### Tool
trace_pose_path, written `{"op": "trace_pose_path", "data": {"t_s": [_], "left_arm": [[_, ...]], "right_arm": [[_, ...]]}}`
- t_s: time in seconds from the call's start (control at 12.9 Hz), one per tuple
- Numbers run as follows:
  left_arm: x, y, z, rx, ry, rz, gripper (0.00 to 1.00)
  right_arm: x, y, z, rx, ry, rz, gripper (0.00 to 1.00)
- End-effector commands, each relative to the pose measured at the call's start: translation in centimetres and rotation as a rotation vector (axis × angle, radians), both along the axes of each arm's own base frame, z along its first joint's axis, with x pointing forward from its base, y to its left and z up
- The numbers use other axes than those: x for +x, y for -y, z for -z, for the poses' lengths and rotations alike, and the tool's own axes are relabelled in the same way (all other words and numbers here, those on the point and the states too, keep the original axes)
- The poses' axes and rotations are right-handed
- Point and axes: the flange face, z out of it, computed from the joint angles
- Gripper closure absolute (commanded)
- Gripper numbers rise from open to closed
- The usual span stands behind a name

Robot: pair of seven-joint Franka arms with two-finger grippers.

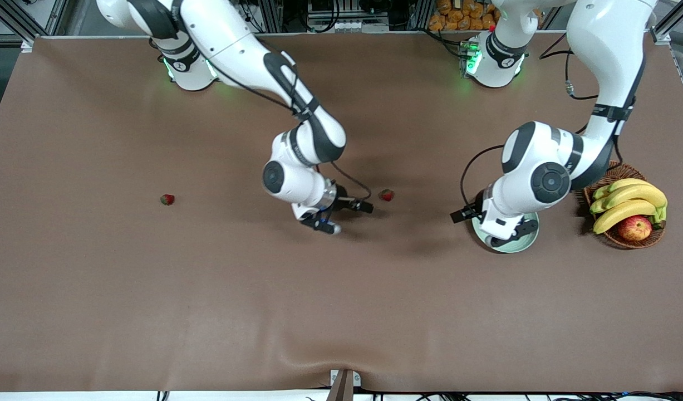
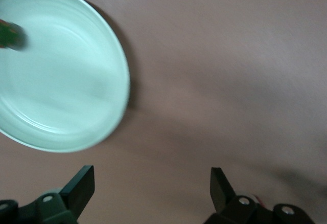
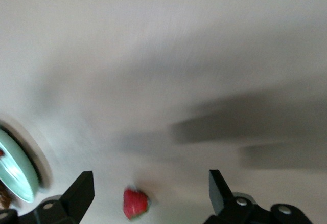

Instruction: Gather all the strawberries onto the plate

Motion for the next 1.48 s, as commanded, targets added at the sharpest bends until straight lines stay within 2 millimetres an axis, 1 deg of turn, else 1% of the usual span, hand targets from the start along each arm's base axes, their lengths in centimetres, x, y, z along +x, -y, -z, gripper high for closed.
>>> {"op": "trace_pose_path", "data": {"t_s": [0.0, 0.08, 0.16, 0.23, 0.31, 0.39, 0.47, 0.54, 0.62, 0.7, 0.78, 0.85, 1.01, 1.24, 1.32, 1.4], "left_arm": [[-0.5, 4.6, -0.3, -0.043, -0.012, -0.009, 0.0], [-1.3, 6.6, -0.5, -0.039, -0.01, 0.008, 0.0], [-2.5, 9.2, -0.4, -0.026, -0.001, 0.047, 0.0], [-3.1, 10.6, 0.0, -0.03, 0.006, 0.056, 0.0], [-3.2, 11.6, 0.4, -0.038, 0.024, 0.036, 0.0], [-4.4, 13.8, 1.4, -0.038, 0.024, 0.047, 0.0], [-5.7, 15.9, 2.5, -0.025, 0.022, 0.08, 0.0], [-6.4, 16.9, 3.6, 0.0, 0.032, 0.108, 0.0], [-6.6, 17.2, 4.8, 0.027, 0.052, 0.147, 0.0], [-7.1, 18.0, 6.0, 0.029, 0.063, 0.162, 0.0], [-8.0, 19.5, 7.2, 0.015, 0.068, 0.15, 0.03], [-8.3, 20.3, 8.6, 0.004, 0.071, 0.112, 0.05], [-8.6, 20.6, 10.3, 0.004, 0.083, 0.091, 0.09], [-9.2, 20.5, 11.1, 0.02, 0.073, 0.087, 0.1], [-9.2, 20.4, 11.2, 0.023, 0.069, 0.085, 0.11], [-9.2, 20.4, 11.2, 0.024, 0.068, 0.085, 0.19]], "right_arm": [[3.7, 8.5, -3.2, -0.011, -0.087, -0.001, 0.0], [5.2, 12.3, -3.8, -0.056, -0.104, -0.026, 0.0], [6.4, 16.5, -4.4, -0.127, -0.124, -0.068, 0.0], [7.6, 20.7, -5.4, -0.201, -0.126, -0.098, 0.0], [8.3, 24.6, -6.1, -0.29, -0.123, -0.14, 0.0], [8.8, 28.2, -6.2, -0.367, -0.122, -0.203, 0.0], [9.3, 31.7, -6.1, -0.418, -0.112, -0.263, 0.0], [9.6, 34.8, -6.0, -0.428, -0.097, -0.306, 0.0], [9.7, 37.8, -5.4, -0.411, -0.093, -0.339, 0.0], [9.3, 40.5, -4.5, -0.394, -0.104, -0.36, 0.0], [9.1, 42.8, -3.8, -0.382, -0.108, -0.368, 0.0], [8.9, 44.4, -3.2, -0.373, -0.112, -0.37, 0.0], [8.2, 46.6, -2.1, -0.383, -0.133, -0.366, 0.0], [6.5, 49.1, -0.4, -0.447, -0.196, -0.394, 0.0], [5.6, 49.6, 0.6, -0.444, -0.223, -0.39, 0.0], [4.7, 50.1, 1.4, -0.441, -0.251, -0.387, 0.0]]}}
